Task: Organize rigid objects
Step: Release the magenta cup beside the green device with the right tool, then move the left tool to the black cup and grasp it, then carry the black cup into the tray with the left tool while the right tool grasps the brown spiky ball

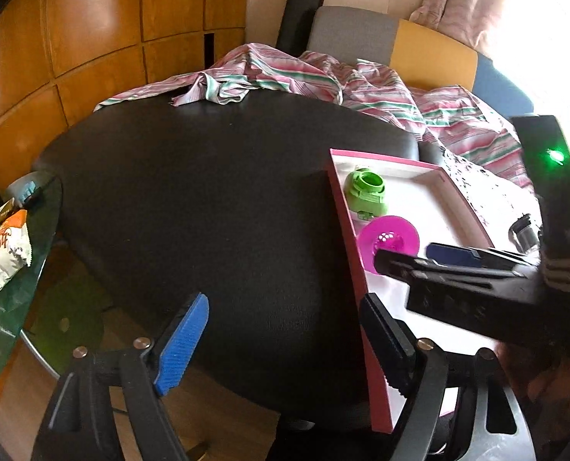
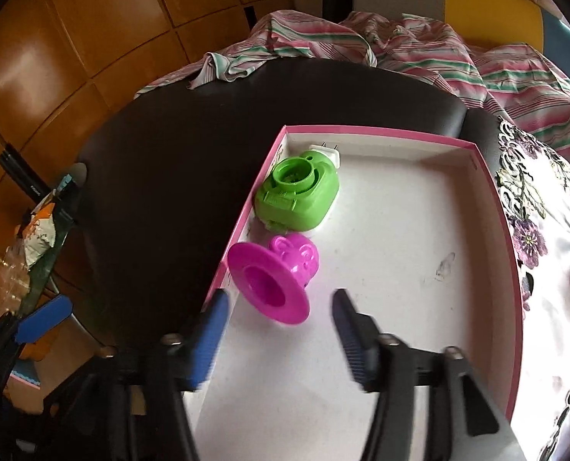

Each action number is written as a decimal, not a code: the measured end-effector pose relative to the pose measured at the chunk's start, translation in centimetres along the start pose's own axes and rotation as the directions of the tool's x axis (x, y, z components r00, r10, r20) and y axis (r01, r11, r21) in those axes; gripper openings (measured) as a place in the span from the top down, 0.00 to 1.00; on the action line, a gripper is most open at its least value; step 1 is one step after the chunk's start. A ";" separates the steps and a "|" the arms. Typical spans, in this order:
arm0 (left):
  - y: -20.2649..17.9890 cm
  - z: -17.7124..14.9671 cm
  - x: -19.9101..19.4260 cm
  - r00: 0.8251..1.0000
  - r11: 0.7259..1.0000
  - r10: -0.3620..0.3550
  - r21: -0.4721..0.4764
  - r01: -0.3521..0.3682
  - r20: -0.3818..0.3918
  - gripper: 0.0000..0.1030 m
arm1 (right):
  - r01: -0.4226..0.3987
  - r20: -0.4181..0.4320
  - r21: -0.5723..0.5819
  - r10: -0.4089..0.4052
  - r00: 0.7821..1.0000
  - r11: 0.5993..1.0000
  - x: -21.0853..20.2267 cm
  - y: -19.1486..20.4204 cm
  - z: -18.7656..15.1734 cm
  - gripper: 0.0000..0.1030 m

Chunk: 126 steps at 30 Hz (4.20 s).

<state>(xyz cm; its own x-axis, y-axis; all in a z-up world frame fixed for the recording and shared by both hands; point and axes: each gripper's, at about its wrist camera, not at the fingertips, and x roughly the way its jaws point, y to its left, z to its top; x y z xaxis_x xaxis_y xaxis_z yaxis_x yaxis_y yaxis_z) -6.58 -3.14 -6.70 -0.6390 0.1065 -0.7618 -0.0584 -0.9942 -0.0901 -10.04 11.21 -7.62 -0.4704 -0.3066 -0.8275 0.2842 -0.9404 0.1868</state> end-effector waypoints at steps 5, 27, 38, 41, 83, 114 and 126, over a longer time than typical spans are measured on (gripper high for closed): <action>0.4 0.0 -0.1 1.000 1.000 0.026 0.000 -0.026 0.003 0.20 | 0.033 0.043 -0.026 -0.032 0.999 0.999 -1.8 0.3 -0.8 0.20; -1.2 0.2 -1.8 1.000 0.998 0.001 0.055 -0.003 0.031 0.20 | 0.166 0.181 0.060 -0.175 0.968 0.984 -10.0 -6.1 -1.8 0.19; -4.7 1.3 -2.7 0.996 0.986 -0.060 0.157 0.051 0.059 0.20 | 0.270 0.177 0.257 -0.320 0.931 0.928 -14.6 -17.2 -2.5 0.19; -6.3 1.9 -2.8 0.994 0.979 -0.084 0.190 0.070 0.064 0.20 | 0.302 0.172 0.327 -0.371 0.913 0.895 -15.8 -20.7 -3.2 0.19; -38.4 8.4 16.0 0.832 0.879 -0.437 0.032 0.475 -0.341 0.27 | 0.160 0.132 0.782 -0.411 0.902 0.603 -19.2 -36.4 -10.3 0.19; -33.8 3.3 11.6 0.887 0.830 -0.348 0.339 0.443 -0.305 0.45 | 0.213 0.122 0.615 -0.358 0.926 0.759 -17.0 -33.0 -7.9 0.31; -30.7 4.3 9.3 0.862 0.829 -0.421 0.265 0.492 -0.283 0.45 | 0.366 -0.046 0.383 -0.378 0.925 0.848 -9.5 -32.8 -2.0 0.22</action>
<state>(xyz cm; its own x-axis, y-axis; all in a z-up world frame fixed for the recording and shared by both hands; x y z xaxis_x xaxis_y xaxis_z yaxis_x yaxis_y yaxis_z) -14.09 28.28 -8.26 -0.3092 0.5142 -0.8000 -0.5658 -0.7756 -0.2798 -13.16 45.27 -6.95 -0.5037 0.0790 -0.8603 -0.2509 -0.9663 0.0582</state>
